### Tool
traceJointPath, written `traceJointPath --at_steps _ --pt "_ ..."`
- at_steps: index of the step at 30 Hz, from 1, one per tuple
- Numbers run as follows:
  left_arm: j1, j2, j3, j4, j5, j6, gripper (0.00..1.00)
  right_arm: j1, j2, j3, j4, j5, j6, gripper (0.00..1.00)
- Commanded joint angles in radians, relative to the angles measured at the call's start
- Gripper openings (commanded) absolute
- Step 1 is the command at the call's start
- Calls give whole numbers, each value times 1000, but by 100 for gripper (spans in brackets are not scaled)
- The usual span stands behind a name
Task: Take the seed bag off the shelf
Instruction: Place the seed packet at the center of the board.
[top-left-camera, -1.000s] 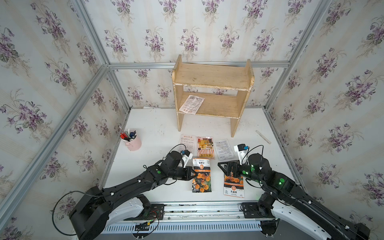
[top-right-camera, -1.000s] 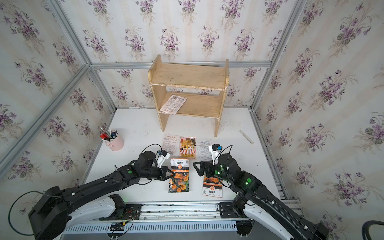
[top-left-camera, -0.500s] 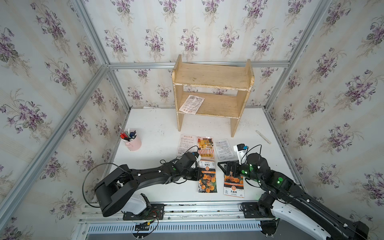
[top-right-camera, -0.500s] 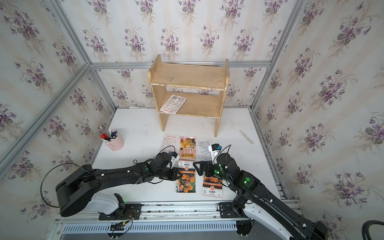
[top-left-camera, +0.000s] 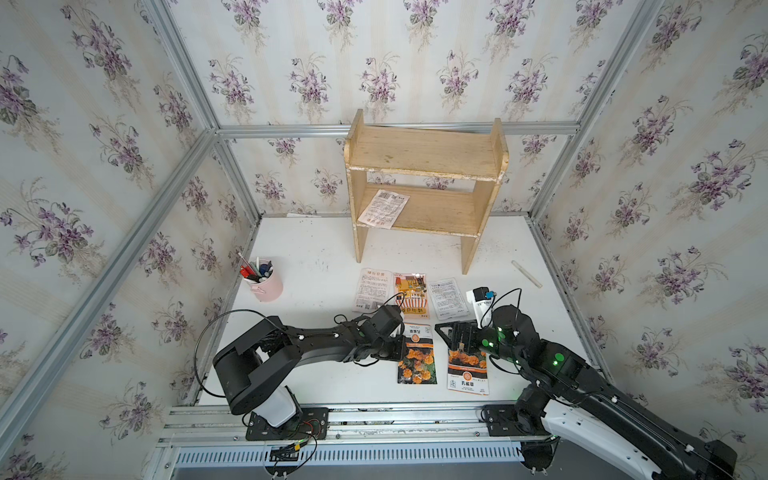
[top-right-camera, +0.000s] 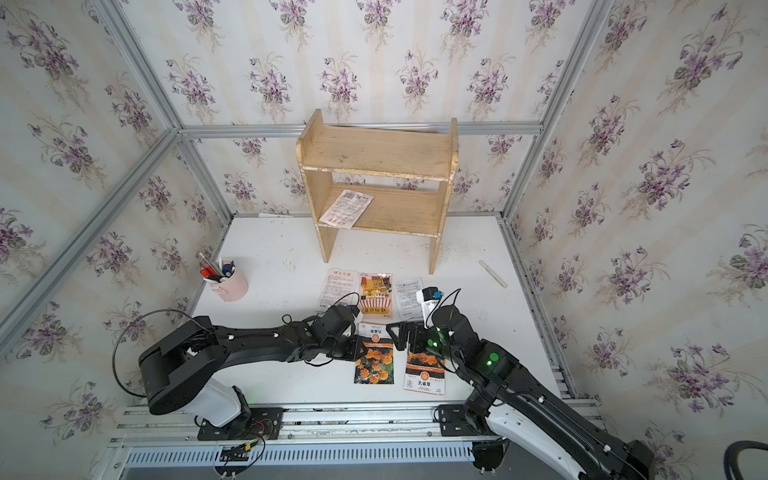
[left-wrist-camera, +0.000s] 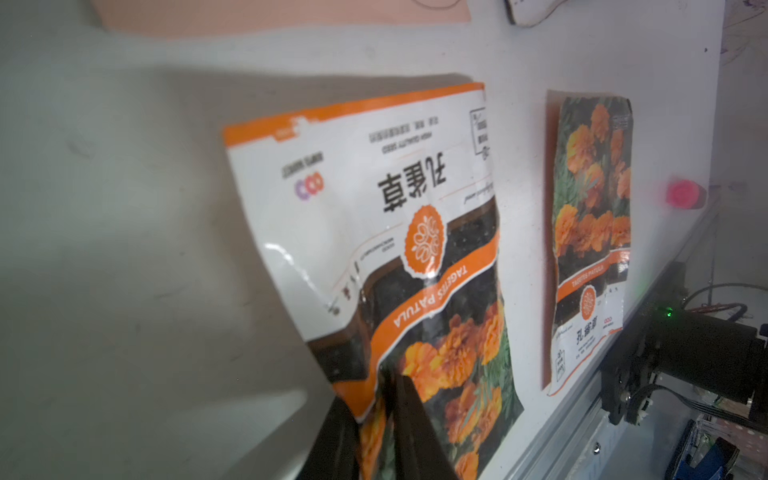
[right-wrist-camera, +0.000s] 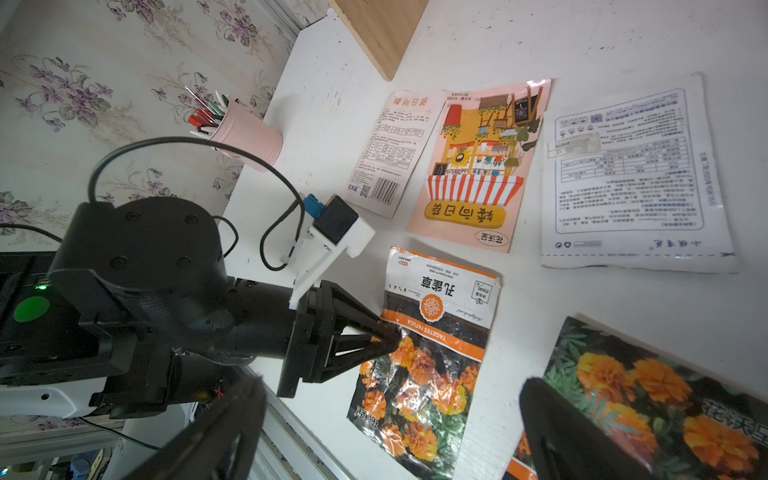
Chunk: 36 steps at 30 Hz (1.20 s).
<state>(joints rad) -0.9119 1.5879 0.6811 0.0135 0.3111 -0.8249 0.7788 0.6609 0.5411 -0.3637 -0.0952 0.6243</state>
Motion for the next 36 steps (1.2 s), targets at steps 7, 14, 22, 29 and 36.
traceJointPath --at_steps 7,14,22,29,36 --pt "-4 0 28 -90 -58 14 38 0 -1 14 -9 17 -18 100" --pt "-5 -58 42 -195 -121 16 47 0 -2 20 -27 40 -28 100" --pt "-5 -198 62 -302 -165 58 60 0 7 20 -17 40 -31 100" --pt "-3 -329 114 -418 -221 119 93 2 52 33 5 38 -43 100" --pt "10 -345 240 -519 -284 233 100 1 56 48 25 37 -51 98"
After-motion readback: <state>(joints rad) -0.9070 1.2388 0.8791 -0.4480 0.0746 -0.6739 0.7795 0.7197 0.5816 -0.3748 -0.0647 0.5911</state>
